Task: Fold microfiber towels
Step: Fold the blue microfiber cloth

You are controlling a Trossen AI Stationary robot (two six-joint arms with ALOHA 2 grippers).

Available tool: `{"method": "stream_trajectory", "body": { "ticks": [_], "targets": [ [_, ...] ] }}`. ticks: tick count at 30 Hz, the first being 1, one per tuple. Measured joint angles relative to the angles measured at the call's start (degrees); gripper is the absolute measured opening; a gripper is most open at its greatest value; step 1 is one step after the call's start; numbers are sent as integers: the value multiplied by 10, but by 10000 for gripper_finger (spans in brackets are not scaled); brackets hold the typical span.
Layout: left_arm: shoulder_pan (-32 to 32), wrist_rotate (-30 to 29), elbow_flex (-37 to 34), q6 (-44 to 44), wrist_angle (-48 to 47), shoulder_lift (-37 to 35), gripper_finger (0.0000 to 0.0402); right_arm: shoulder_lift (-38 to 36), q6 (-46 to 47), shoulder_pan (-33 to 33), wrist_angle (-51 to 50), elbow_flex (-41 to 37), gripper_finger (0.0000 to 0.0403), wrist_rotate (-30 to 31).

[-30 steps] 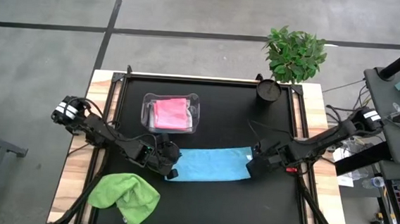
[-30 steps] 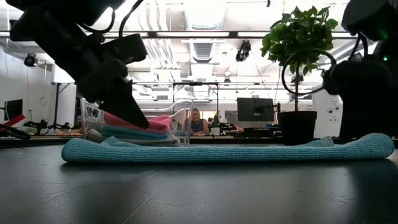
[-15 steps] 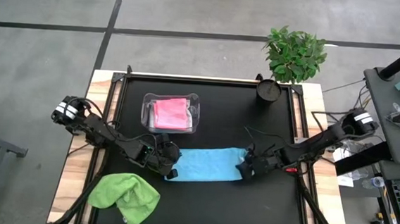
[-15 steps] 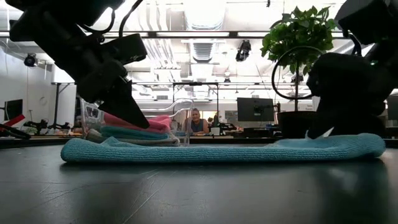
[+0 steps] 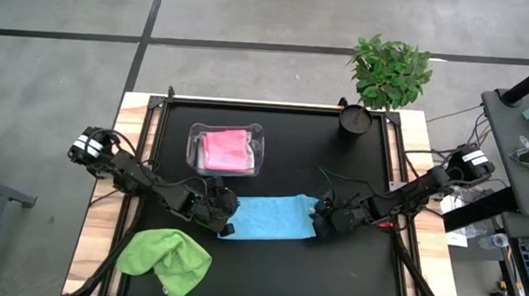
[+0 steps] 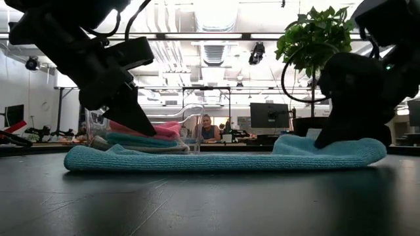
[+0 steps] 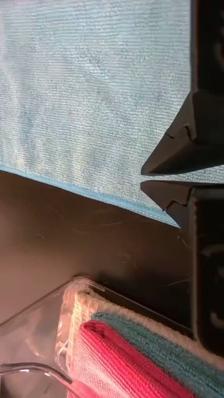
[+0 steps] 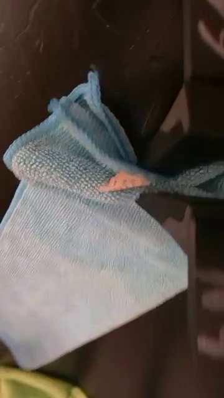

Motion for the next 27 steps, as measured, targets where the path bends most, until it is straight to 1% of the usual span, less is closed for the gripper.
{"method": "stream_trajectory", "body": {
  "ticks": [2, 3, 8, 12, 14, 16, 18, 20, 25, 27],
  "targets": [
    [-7, 5, 0, 0, -9, -3, 10, -14, -9, 5, 1, 0, 26, 7],
    [-12, 9, 2, 0, -23, -6, 10, -23, -15, 5, 0, 0, 19, 8],
    [-35, 31, 9, -4, -92, -24, 10, -80, -19, 5, -50, 0, 14, 10],
    [-44, 40, 5, -15, -96, -38, 10, -126, -6, 5, -118, 3, 13, 14],
    [-45, 55, 4, -15, -93, -38, 10, -143, -5, 5, -171, 18, 13, 18],
    [-45, 67, -1, -15, -95, -38, 10, -151, -2, 5, -224, 43, 13, 35],
    [-45, 69, -4, -17, -94, -34, 10, -153, -2, 5, -284, 74, 13, 48],
    [-45, 71, -10, -29, -96, -32, 10, -142, -4, 5, -321, 106, 13, 56],
    [-45, 72, -26, -46, -84, -32, 10, -80, -31, 5, -324, 166, 13, 65],
    [-45, 71, -36, -46, -48, -32, 10, -43, -40, 4, -323, 191, 13, 65]
  ]
}}
